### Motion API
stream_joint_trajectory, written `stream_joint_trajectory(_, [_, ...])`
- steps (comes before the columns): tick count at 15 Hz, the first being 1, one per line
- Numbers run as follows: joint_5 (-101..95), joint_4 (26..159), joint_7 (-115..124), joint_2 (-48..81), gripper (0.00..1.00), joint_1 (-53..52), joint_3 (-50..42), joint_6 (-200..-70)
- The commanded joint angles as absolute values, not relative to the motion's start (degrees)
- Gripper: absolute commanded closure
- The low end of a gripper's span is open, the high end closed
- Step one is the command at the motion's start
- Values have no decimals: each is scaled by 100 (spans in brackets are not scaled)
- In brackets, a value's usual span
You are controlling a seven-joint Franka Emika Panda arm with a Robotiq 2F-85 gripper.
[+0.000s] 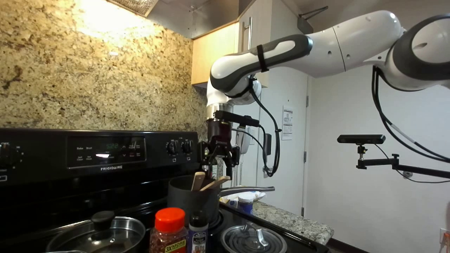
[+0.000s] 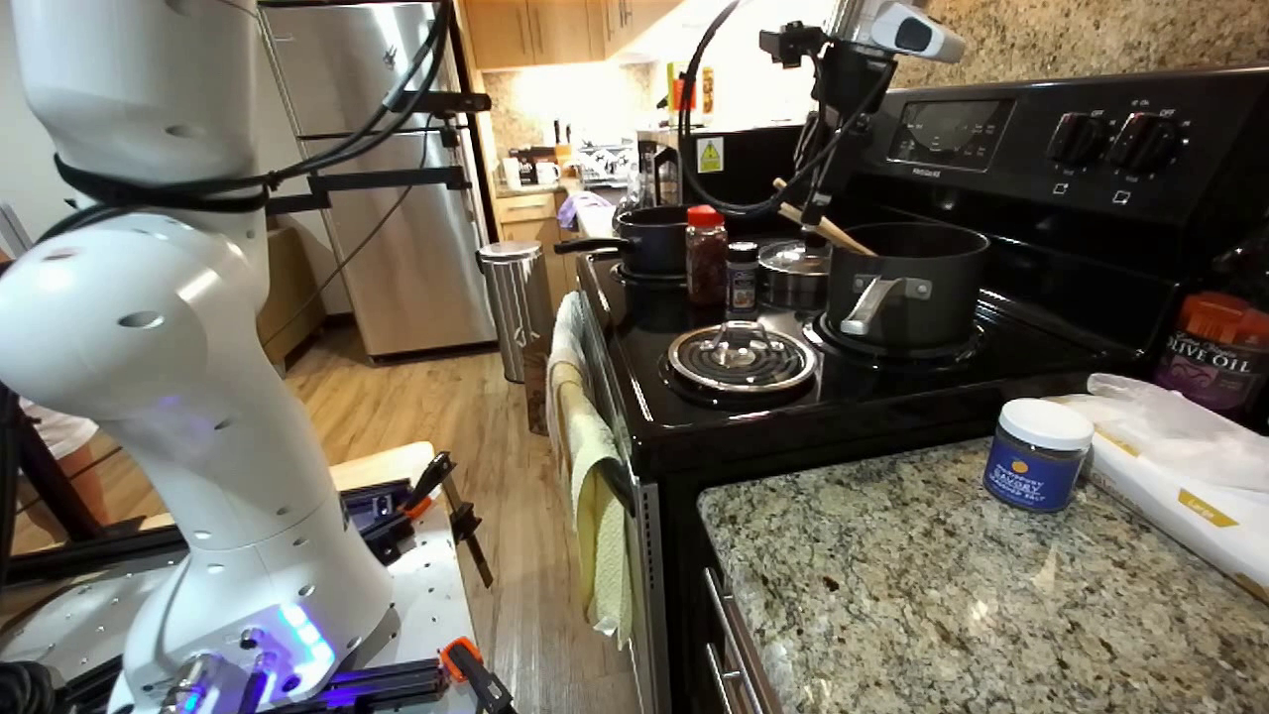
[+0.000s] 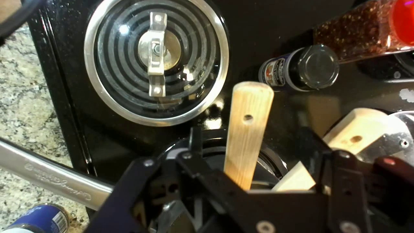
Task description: Remove one wooden spatula from the black pot
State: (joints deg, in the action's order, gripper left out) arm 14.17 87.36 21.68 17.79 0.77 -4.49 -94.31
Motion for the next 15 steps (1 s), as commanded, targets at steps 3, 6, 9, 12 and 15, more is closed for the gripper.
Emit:
stream_joint_trajectory(3, [1394, 8325, 2173, 1991, 67, 160, -423, -9000])
stream_joint_trajectory(6, [1419, 8236, 2206, 2030, 87, 163, -428, -8836])
stream_joint_trajectory(9, [1395, 8157, 2205, 2072, 93, 163, -437, -8699])
stream_joint_trajectory(12, [1416, 8094, 2190, 2108, 93, 168, -441, -8644])
stream_joint_trajectory(15, [1297, 8437, 2106, 1794, 93, 171, -492, -8879])
